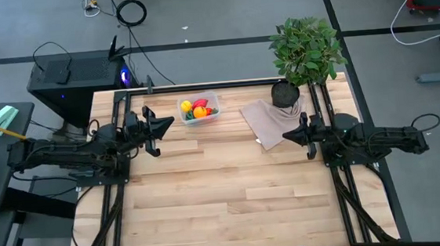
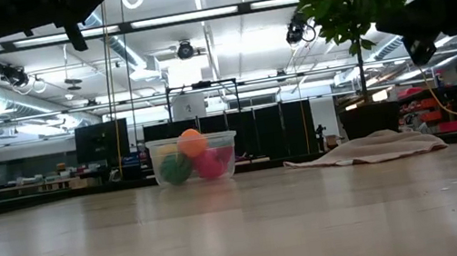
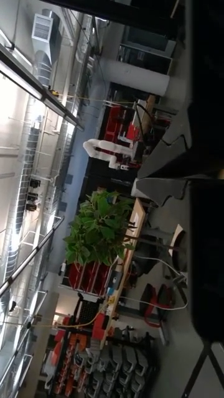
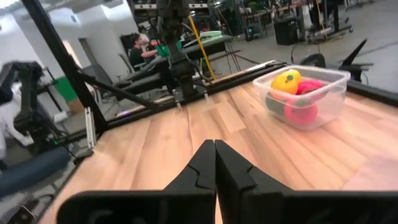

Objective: Pick and placing Produce into tupperware
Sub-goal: Return to Home Position

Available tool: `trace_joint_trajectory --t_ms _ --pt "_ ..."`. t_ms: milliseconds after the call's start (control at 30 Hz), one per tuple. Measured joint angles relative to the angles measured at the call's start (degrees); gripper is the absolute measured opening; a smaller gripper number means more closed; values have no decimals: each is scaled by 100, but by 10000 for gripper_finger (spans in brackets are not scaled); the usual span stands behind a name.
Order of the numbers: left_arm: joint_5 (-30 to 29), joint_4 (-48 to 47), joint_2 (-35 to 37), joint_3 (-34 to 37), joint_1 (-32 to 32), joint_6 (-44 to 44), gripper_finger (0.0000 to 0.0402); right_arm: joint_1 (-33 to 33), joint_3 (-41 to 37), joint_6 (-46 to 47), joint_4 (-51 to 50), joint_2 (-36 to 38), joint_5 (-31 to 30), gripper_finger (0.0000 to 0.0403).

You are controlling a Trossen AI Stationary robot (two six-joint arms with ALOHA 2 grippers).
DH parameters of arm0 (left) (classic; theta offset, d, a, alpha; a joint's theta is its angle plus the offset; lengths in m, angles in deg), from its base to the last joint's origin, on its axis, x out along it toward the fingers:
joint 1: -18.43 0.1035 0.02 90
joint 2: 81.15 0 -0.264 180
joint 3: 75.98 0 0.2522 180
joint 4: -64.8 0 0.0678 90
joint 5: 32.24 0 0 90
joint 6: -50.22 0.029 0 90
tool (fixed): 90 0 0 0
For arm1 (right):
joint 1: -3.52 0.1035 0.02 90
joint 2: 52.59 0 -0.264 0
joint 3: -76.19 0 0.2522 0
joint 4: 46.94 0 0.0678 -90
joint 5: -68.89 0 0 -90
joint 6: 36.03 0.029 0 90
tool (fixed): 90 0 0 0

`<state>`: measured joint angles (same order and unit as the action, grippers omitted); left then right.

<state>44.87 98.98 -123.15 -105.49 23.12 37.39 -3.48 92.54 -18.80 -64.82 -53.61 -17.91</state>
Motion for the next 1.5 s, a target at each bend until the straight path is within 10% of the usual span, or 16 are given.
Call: trace_joint_trajectory --t_ms 267,633,1267,1500 --pt "0 0 0 0 0 4 24 4 0 410 0 -2 13 15" --pt "0 -28 0 0 1 39 7 4 2 -1755 0 -4 57 16" --pt "389 420 1473 -2 -81 2374 10 4 7 -1699 0 -4 4 13" --pt "-296 12 2184 -2 -79 3353 11 4 7 -1697 0 -4 4 13"
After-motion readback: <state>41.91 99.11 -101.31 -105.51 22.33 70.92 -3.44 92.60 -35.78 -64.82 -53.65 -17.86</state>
